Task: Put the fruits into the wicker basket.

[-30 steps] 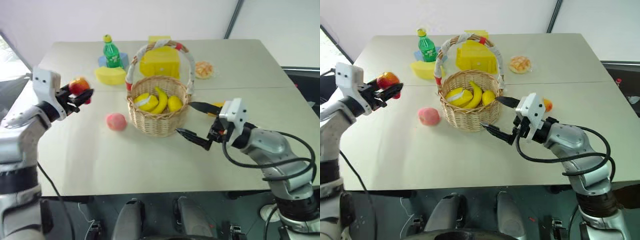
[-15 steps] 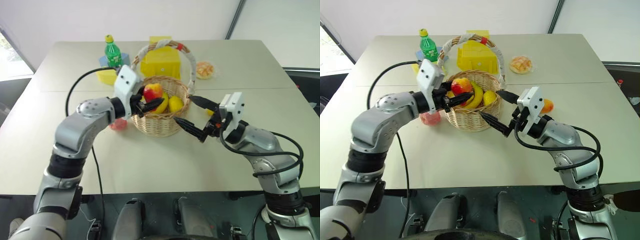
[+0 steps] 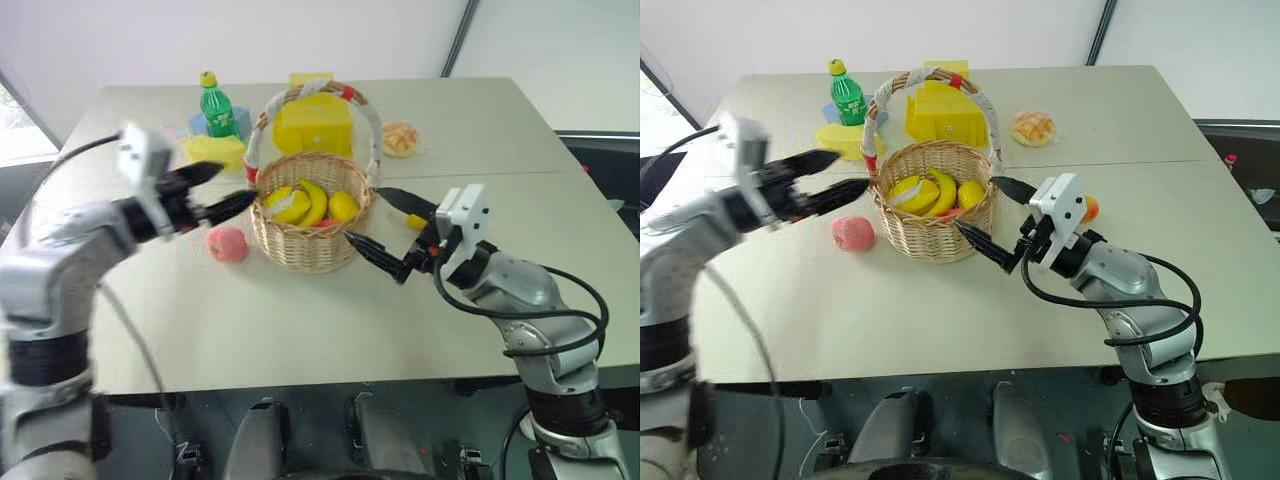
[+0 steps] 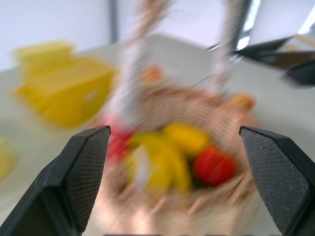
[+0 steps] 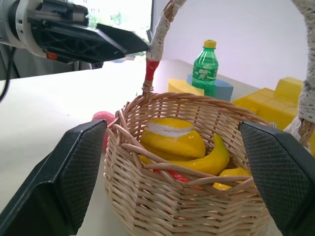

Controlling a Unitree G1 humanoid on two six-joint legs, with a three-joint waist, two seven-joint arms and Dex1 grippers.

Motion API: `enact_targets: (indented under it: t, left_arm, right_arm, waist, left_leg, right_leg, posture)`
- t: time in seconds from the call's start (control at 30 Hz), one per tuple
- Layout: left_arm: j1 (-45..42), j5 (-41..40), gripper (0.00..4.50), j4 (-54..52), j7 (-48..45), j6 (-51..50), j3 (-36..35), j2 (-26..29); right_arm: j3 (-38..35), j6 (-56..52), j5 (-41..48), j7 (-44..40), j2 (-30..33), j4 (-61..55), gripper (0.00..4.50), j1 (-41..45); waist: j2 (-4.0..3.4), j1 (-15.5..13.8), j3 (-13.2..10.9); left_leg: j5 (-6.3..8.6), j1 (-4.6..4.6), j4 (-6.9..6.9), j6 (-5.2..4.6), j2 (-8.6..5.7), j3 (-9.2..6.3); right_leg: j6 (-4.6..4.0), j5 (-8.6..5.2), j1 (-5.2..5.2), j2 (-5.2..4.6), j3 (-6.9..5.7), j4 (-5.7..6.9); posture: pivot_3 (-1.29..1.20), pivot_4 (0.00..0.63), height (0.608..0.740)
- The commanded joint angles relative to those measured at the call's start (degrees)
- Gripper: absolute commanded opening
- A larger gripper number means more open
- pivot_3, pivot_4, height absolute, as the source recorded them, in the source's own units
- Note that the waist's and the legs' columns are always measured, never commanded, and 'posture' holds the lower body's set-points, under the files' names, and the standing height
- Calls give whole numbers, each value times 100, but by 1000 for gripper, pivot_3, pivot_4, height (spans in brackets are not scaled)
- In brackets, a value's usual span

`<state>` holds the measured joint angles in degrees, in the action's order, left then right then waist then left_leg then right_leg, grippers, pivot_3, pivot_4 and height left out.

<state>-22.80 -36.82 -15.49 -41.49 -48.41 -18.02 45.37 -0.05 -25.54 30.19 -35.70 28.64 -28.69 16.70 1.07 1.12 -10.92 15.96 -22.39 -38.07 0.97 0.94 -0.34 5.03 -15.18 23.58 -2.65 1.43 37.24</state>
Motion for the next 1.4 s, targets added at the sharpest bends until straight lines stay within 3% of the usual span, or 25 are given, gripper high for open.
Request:
enact_targets:
  t: [0.03,0.13,0.4,0.63,0.77,0.83,0.97,1.07,1.13,1.27,1.4]
  left_arm:
    - [396,370,4480,-217,-148,229,187,348]
    - [449,535,4480,-80,-121,384,409,310]
    - [-162,1523,4480,958,-102,735,1812,30]
    - [-591,1800,4480,1706,-282,963,2137,-327]
    - [-587,1848,2651,1769,-352,1083,2065,-354]
    - [-542,1843,2186,1720,-350,1036,1955,-250]
    - [-463,1587,2161,1444,-376,843,1557,-105]
    - [-564,516,2161,534,-553,500,660,-191]
    - [-710,-40,2161,-109,-540,175,466,-258]
    - [-1272,111,2161,-639,142,-169,1278,-804]
    - [-1884,498,2161,-189,922,-462,1982,-1703]
  right_arm:
    - [158,145,-88,-228,47,-41,4500,297]
    - [256,171,-121,-340,20,13,4500,395]
    - [371,226,-221,-386,-41,-69,4500,374]
    - [423,254,-330,-306,-104,-175,4500,244]
    - [407,248,-345,-287,-118,-196,4500,221]
    - [406,248,-356,-281,-125,-195,4500,215]
    - [387,256,-365,-290,-130,-182,4500,210]
    - [331,297,-374,-346,-99,-103,4500,219]
    - [265,337,-387,-395,-47,-16,4500,230]
    - [113,398,-433,-459,81,159,4500,256]
    - [18,404,-485,-417,175,180,4500,191]
  waist:
    - [-1,-58,-1]
    - [4,-143,1]
    - [3,-134,1]
    - [3,-29,1]
    - [3,-22,0]
    - [3,-29,1]
    - [3,-21,0]
    - [6,-29,-1]
    - [8,-51,-2]
    - [6,-89,-1]
    - [8,-53,-1]
  left_leg:
    - [0,0,0,0,1,0]
    - [0,-2,0,0,-4,-9]
    - [1,-4,0,-2,-11,-2]
    - [1,-6,0,-1,-8,-2]
    - [1,-5,0,-2,-4,-2]
    - [1,-5,0,-1,-4,-2]
    - [1,-5,0,-1,-3,-2]
    - [1,-7,0,-1,4,-4]
    - [1,-12,-1,-1,6,-5]
    - [1,-2,-2,-1,-11,-11]
    - [1,-1,-9,-1,-23,-9]
  right_leg:
    - [0,0,-2,-4,0,0]
    - [-1,0,-12,-19,-7,-8]
    - [0,0,-9,-12,-6,-10]
    - [0,0,-4,-5,-6,-5]
    - [0,0,-2,-3,-5,-2]
    - [0,0,-2,-4,-5,-2]
    - [0,0,-1,-5,-4,-2]
    - [0,0,0,-6,-5,-2]
    - [0,0,2,-11,-5,-3]
    - [2,1,-17,-26,-8,-6]
    - [5,3,-21,-19,-6,-5]
  posture:
    - [0,150,740]
    - [0,150,740]
    - [0,150,740]
    - [0,150,740]
    - [0,150,740]
    - [0,150,740]
    - [0,150,740]
    - [0,150,740]
    - [0,150,740]
    - [0,150,740]
    - [0,150,740]
